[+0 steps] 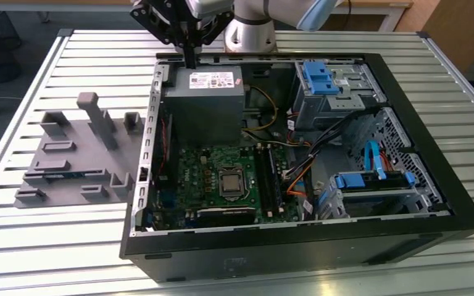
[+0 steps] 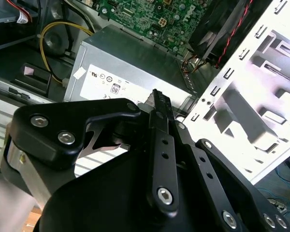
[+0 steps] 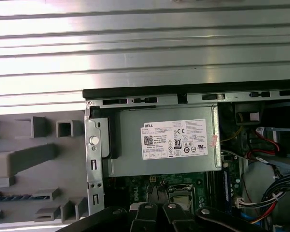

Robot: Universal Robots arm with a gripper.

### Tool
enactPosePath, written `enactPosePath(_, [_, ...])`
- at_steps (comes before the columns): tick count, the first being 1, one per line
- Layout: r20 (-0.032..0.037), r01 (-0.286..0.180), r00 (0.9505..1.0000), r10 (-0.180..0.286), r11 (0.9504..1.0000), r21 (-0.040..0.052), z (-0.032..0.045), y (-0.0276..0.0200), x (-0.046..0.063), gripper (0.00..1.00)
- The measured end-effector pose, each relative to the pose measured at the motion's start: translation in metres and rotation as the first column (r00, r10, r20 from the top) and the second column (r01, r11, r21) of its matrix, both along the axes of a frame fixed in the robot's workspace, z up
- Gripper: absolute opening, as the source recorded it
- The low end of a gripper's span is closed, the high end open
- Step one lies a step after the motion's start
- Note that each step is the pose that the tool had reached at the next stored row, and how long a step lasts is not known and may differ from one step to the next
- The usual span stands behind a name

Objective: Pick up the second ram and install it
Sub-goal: 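Reach for the second ram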

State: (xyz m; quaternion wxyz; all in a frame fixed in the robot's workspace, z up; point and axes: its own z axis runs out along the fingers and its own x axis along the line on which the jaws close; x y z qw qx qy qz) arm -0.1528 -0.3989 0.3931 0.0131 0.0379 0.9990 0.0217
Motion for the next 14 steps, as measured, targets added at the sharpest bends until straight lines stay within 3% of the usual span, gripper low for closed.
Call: enactPosePath(14, [0.0, 0.0, 1.0, 0.0, 1.0, 0.0, 0.0, 0.0, -0.0027, 0.11])
